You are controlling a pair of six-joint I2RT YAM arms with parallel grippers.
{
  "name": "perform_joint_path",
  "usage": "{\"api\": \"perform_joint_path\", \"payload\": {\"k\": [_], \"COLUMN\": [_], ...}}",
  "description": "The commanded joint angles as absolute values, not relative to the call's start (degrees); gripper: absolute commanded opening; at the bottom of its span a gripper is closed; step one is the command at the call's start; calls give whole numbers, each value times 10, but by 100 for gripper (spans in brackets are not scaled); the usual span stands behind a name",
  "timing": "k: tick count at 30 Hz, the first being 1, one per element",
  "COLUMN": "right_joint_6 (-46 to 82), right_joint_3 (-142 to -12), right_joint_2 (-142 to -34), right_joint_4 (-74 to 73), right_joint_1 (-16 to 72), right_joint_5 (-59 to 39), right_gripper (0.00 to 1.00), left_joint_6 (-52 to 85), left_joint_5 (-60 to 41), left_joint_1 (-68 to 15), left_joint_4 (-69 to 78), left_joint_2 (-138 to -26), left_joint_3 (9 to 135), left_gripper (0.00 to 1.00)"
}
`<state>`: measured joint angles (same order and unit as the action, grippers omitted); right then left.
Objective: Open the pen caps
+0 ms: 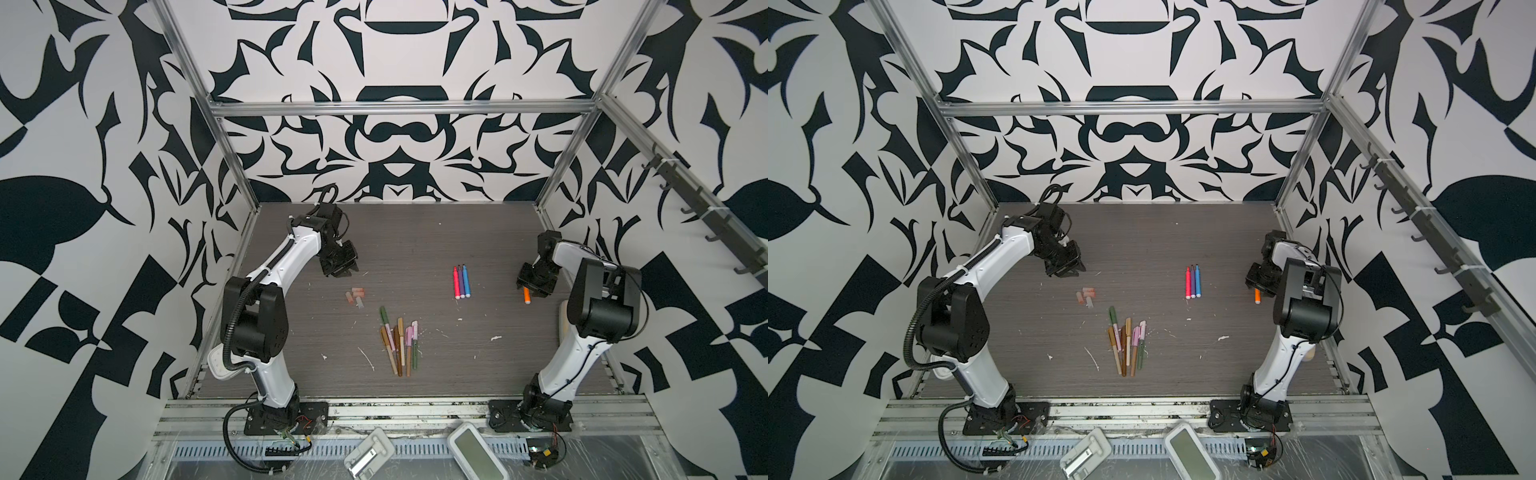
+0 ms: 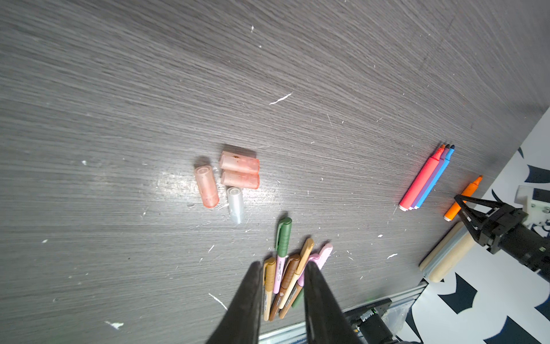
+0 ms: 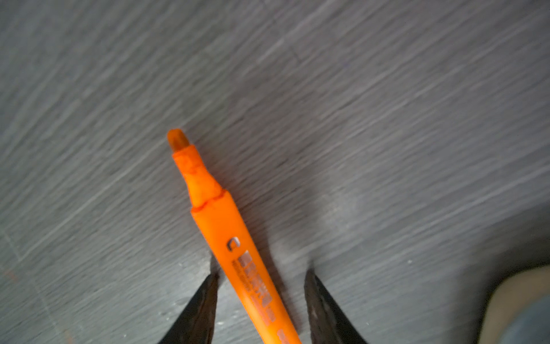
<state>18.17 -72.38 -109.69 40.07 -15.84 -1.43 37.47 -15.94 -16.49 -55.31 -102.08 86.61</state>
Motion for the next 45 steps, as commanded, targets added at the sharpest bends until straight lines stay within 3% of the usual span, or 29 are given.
{"api": "perform_joint_path", "payload": {"k": [1,5,8,14,24,34,45], "right_joint_6": [179,179,180,173,161,155,151], "right_joint_3": [-731,-731,-731,-725,-723,-742,-778], "right_joint_2": [-1107,-1109,-1110,-1112,-1103,-1113,-1157], "right_joint_4": [408,409,411,413,422,383,377], "right_joint_1": [-162,-162,-162,-161,-84,-8,6], "right_joint_5": [-25,-21,-18,-37,-69,-186,-261], "right_gripper": [49,43,25,15,15,19,21], "left_joint_6": [370,370,369,368,389,392,383], "left_joint_5": [-162,-163,-163,-162,-178,-192,-197], "left_joint_1": [-162,-160,-160,-159,-154,-141,-131], "left_joint_4": [-574,-575,-576,-573,-514,-491,-497], "left_joint_2": [-1027,-1031,-1033,-1030,-1011,-1001,-1000], "left_joint_3": [875,879,883,883,829,808,808], "left_gripper": [28,28,28,28,28,28,28]}}
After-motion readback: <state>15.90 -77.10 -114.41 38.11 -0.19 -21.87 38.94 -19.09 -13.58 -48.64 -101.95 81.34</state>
